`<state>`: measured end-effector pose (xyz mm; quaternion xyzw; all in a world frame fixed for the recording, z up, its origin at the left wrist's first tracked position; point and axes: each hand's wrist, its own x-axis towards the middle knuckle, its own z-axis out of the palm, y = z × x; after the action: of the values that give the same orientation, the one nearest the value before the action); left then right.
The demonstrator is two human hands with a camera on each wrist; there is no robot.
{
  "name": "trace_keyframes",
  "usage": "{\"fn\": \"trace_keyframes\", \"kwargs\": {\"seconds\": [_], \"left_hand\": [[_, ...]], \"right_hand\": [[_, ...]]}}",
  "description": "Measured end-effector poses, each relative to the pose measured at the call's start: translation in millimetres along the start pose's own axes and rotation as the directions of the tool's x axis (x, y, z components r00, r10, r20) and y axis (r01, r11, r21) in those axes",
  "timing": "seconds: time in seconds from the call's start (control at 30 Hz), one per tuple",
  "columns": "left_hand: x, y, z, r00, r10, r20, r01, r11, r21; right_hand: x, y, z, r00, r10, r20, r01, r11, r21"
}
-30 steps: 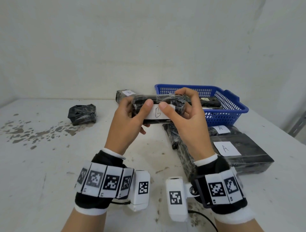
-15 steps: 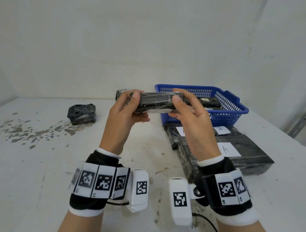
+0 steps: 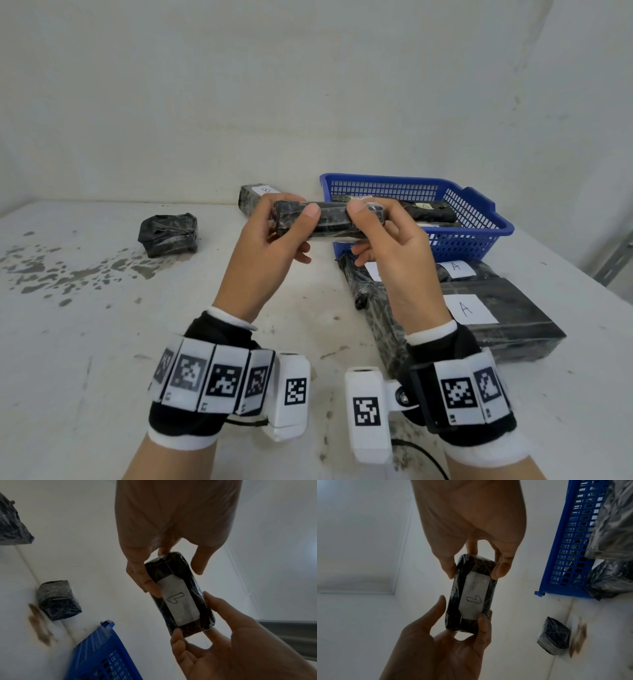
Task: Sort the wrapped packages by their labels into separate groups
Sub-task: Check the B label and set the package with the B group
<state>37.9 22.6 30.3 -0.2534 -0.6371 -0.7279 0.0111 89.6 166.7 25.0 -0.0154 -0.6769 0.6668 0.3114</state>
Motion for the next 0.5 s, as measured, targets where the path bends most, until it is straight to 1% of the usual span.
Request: {"fn": "trace_keyframes", "kwargs": {"seconds": [0.2, 0.27, 0.37, 0.5], "left_hand": [[-1.4, 0.4, -1.2, 1.0, -0.015, -0.007, 0.015, 0.998, 0.058], [-0.5, -0.5, -1.1, 0.999, -0.041, -0.016, 0.042, 0.999, 0.028], [1.2, -0.8, -3.9, 0.996, -0.082, -0.022, 0.08, 0.994, -0.074], [0.3, 2.5, -7.3, 0.997, -0.076, 0.004, 0.076, 0.994, -0.075]], "right_hand": [[-1.7, 0.9, -0.6, 0.997, -0.047, 0.055, 0.048, 0.998, -0.03], [-2.2, -1.0, -0.6, 0.997, -0.053, 0.062, 0.056, 0.998, -0.033], [-1.5, -0.2, 0.3, 0.999, -0.01, 0.042, 0.011, 1.0, -0.017], [0.4, 0.6, 0.4, 0.996, 0.088, 0.025, -0.09, 0.99, 0.105]]}}
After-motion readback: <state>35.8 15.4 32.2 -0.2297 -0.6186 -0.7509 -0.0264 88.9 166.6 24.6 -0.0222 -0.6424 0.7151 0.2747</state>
